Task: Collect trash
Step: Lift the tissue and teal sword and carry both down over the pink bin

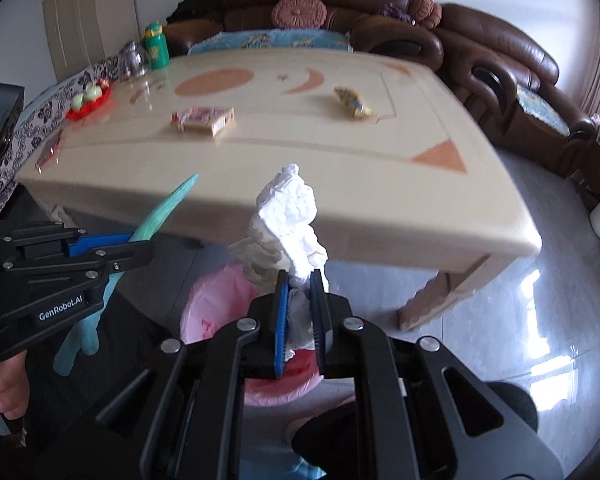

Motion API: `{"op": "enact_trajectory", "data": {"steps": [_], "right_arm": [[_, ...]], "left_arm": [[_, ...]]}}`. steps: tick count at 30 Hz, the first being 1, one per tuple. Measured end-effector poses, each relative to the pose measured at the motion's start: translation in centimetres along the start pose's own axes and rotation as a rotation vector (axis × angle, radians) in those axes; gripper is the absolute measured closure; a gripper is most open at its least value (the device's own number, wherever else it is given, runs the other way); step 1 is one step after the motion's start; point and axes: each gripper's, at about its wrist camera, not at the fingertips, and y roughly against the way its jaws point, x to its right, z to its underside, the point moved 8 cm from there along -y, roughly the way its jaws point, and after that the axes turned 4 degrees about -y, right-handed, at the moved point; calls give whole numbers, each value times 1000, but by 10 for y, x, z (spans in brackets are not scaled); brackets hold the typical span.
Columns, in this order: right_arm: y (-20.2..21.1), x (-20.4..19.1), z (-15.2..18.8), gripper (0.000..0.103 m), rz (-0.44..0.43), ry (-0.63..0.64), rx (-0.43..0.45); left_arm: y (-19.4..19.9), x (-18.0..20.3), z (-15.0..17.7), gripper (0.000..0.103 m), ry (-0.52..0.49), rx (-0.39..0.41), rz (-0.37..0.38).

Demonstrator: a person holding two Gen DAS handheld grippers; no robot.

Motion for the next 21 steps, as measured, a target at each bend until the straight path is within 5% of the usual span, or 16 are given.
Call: {"op": "enact_trajectory", "data": {"steps": [11,21], "right_arm": [[-57,5,54,91,-14,-41,-169],[-113,5,70,91,-17,-48,-280]], "left_arm": [[-61,1,46,88,18,-168,45],[-114,-13,66,88,73,-292,69]]}}
